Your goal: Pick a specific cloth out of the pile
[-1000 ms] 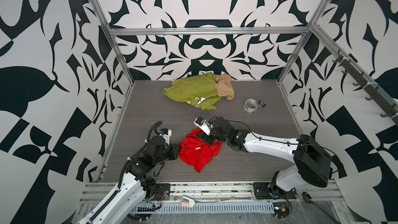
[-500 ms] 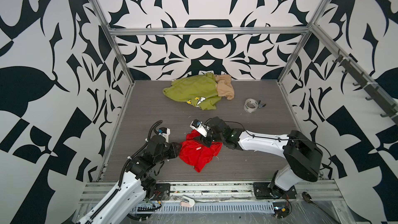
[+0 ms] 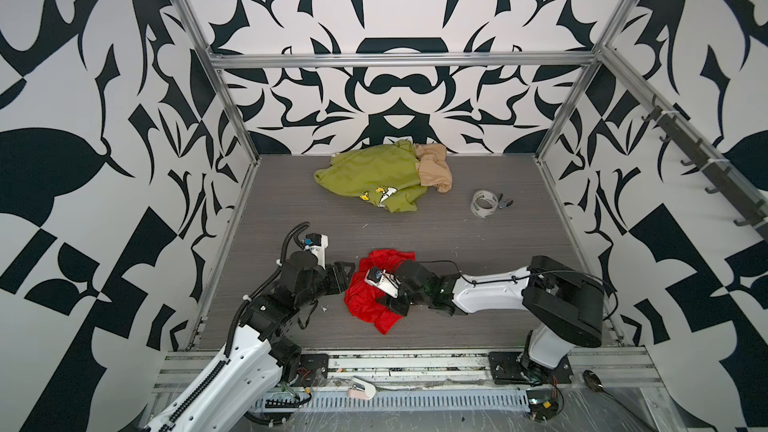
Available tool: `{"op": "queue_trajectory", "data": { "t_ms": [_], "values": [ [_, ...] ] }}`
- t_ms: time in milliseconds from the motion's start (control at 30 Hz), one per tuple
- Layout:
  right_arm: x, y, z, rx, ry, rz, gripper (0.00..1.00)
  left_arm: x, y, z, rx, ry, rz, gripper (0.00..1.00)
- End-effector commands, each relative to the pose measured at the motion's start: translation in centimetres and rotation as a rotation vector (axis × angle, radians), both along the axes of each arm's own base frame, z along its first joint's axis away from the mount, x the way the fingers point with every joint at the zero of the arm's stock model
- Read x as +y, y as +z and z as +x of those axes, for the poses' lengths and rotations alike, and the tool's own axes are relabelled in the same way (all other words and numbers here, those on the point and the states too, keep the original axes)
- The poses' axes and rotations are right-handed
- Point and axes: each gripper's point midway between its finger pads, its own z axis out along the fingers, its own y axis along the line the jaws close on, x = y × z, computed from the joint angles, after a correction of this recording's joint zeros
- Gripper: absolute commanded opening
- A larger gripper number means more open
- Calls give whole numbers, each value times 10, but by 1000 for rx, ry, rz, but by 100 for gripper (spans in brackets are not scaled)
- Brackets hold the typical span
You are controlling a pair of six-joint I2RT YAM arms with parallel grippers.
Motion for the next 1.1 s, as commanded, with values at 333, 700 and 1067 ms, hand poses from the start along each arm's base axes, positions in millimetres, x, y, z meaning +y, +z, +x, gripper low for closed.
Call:
{"op": "queue_trajectory", "data": {
  "t_ms": [333, 700, 1067],
  "values": [
    [-17, 106, 18, -178, -133, 170, 55, 27, 27, 31, -147, 153, 127, 92],
    [-193, 121, 131, -536, -780, 26, 88, 115, 12, 94, -448, 412, 784, 99],
    [-327, 76, 174, -643, -1145, 65, 85, 107, -37, 168, -464, 206, 766, 99]
  ]
}}
